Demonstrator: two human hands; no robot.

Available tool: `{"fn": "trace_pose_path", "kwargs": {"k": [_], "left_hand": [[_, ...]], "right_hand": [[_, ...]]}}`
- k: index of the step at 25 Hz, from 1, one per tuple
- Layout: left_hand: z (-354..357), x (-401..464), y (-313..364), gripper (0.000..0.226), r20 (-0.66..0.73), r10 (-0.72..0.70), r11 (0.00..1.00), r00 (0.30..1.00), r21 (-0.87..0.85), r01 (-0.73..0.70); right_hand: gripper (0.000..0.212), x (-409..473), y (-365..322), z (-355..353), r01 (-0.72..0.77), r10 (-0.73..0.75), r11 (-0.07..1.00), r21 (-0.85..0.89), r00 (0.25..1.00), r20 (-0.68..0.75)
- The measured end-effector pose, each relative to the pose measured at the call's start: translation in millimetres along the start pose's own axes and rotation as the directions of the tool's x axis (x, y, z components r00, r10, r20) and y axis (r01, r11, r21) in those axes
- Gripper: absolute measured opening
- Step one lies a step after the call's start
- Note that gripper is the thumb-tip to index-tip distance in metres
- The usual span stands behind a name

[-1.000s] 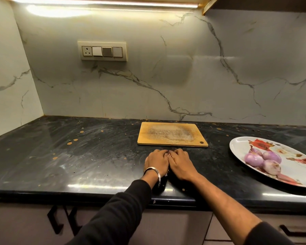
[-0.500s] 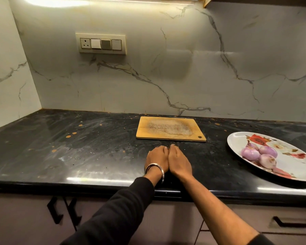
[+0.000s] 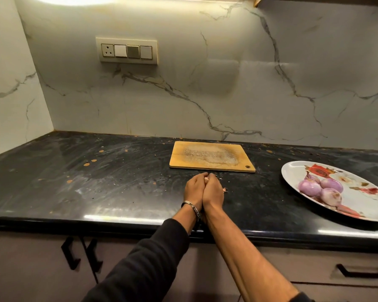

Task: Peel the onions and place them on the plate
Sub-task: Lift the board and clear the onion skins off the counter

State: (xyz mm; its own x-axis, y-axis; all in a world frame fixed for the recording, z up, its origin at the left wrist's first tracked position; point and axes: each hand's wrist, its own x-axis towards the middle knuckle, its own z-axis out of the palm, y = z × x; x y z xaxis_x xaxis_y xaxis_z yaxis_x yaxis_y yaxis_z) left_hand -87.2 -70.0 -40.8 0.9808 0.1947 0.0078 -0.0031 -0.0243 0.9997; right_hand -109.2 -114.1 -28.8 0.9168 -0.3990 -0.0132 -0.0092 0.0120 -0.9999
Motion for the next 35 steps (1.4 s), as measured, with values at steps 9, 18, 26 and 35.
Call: {"fn": "trace_pose_path", "kwargs": {"k": [9,18,26,35], "left_hand": [[-1,-4,5,0.017,0.033,-0.207,0.799,0.978,-0.571,0.189],[-14,-11,17,0.013,0.083,-0.243,0.572,0.966,-0.793,0.212],[-23,-19,54,0.031,0.039,-0.158,0.539,0.987,-0.834,0.119],[-86,-44,69,0.025,-0.124,-0.142,0.546,0.982,-0.837,-0.027]], "right_hand": [[0.021,1,-1,5,-0.253,0.257,0.796,0.550,0.964,0.072],[0.013,3,-8,16,-0.235,0.210,0.774,0.589,0.971,0.112],[0.018,-2,-40,25,-0.202,0.104,0.773,0.602,0.975,0.194],[0.017,-48,-52,67,-0.281,0.091,0.791,0.543,0.932,0.351]]}}
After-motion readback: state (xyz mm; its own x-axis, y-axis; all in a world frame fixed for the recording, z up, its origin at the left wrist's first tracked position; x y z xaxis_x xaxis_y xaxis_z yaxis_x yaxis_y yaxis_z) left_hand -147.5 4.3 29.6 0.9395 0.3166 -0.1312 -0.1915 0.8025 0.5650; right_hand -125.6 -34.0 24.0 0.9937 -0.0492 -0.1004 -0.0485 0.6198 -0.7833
